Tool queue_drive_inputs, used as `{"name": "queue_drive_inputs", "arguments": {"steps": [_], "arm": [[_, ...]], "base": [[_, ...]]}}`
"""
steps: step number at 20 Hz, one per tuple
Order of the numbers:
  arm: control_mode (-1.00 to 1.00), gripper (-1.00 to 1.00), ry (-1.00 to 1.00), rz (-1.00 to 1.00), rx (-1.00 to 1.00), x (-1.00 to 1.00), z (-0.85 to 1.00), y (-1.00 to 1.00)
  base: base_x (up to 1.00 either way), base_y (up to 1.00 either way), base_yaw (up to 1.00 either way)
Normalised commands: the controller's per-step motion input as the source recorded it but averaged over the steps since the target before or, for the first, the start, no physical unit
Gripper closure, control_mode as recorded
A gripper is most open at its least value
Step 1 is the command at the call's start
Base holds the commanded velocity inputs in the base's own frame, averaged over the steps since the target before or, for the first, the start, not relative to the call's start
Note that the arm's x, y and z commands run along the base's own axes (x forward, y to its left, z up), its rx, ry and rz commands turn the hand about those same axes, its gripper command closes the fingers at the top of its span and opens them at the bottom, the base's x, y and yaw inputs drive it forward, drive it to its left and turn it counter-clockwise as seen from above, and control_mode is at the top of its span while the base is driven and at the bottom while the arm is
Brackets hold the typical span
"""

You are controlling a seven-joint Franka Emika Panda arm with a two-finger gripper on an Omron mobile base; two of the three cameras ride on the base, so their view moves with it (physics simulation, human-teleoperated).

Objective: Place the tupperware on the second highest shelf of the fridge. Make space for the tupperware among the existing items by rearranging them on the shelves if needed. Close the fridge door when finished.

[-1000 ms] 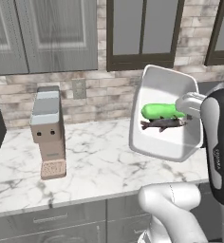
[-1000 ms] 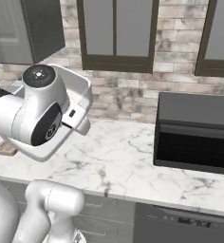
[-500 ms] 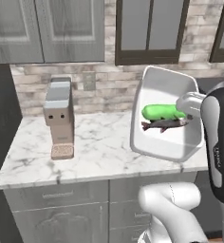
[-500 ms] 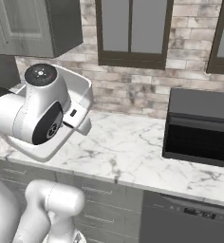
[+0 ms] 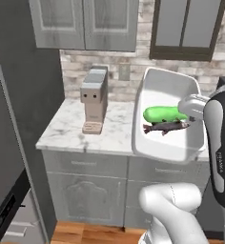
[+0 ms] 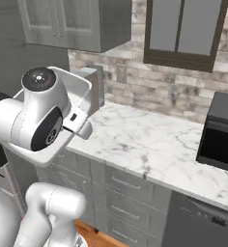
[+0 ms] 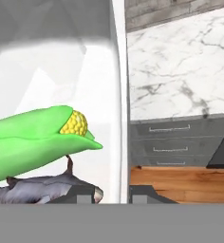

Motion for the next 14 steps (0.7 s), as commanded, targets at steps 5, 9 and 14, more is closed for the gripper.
{"name": "queue_drive_inputs", "arguments": {"steps": [5, 9, 14], "arm": [[1.00, 1.00, 0.00, 0.00, 0.00, 0.00, 0.00, 0.00], [1.00, 1.00, 0.00, 0.00, 0.00, 0.00, 0.00, 0.00], [1.00, 1.00, 0.00, 0.00, 0.00, 0.00, 0.00, 0.00]], "base": [[-0.18, -0.29, 0.41], [-0.26, -0.43, 0.39], [-0.46, -0.56, 0.36]]}}
